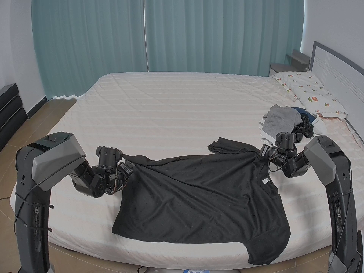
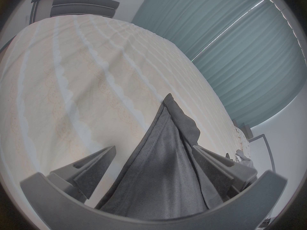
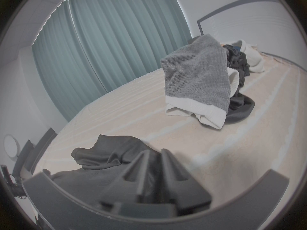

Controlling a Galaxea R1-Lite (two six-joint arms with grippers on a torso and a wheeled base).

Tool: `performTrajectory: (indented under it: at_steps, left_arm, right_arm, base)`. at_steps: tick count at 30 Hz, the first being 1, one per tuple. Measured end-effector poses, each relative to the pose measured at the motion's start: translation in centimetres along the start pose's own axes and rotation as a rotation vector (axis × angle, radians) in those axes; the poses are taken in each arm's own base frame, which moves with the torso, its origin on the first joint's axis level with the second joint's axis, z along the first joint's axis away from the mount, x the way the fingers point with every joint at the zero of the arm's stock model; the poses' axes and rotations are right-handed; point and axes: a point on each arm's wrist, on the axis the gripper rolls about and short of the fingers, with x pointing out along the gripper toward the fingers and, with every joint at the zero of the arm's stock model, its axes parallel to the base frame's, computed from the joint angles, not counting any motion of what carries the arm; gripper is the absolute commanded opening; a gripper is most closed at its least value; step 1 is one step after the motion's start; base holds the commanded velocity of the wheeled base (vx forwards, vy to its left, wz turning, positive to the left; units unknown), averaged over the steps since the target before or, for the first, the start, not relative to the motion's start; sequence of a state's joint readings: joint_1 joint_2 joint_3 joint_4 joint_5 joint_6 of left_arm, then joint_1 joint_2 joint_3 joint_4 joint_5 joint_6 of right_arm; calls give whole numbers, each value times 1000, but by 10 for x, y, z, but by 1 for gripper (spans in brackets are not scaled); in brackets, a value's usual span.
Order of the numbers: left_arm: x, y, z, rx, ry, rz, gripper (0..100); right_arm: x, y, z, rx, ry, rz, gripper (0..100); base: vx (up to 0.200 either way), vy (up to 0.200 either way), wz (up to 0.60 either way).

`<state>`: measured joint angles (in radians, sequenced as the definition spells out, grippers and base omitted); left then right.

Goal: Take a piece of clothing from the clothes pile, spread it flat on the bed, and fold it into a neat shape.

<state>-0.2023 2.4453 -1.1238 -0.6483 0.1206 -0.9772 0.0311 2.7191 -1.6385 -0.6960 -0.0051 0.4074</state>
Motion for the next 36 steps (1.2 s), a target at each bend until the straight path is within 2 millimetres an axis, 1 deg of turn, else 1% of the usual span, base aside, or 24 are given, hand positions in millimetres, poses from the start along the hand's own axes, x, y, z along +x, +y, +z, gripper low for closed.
performTrajectory:
  at_steps: [4,7,17,18,21,25,29,36]
  left_arm:
    - [0,0,0,1,1,0,100]
    - [0,0,0,0,2,1,100]
    - [0,2,-1,-2,6,3,100]
    - [0,2,-1,-2,6,3,100]
    - [0,2,-1,-2,7,4,100]
    - [0,2,-1,-3,8,6,100]
    - [0,3,-1,-2,8,6,100]
    - [0,2,-1,-2,9,6,100]
  right_arm:
    - [-2,-1,4,55,-11,23,100]
    - [-9,-1,6,67,-14,50,100]
    - [-46,-18,-8,90,116,104,100]
    - [-49,-18,-9,94,125,107,0]
    - [-53,-21,-10,103,143,104,0]
    - [-52,-22,-11,106,138,97,0]
    - [-47,-26,-5,108,105,77,0]
    - [-37,-42,4,120,50,41,0]
  base:
    - [0,0,0]
    - [0,0,0]
    - [0,0,0]
    - [0,0,0]
    - [0,0,0]
    - [0,0,0]
    - [0,0,0]
    - [0,0,0]
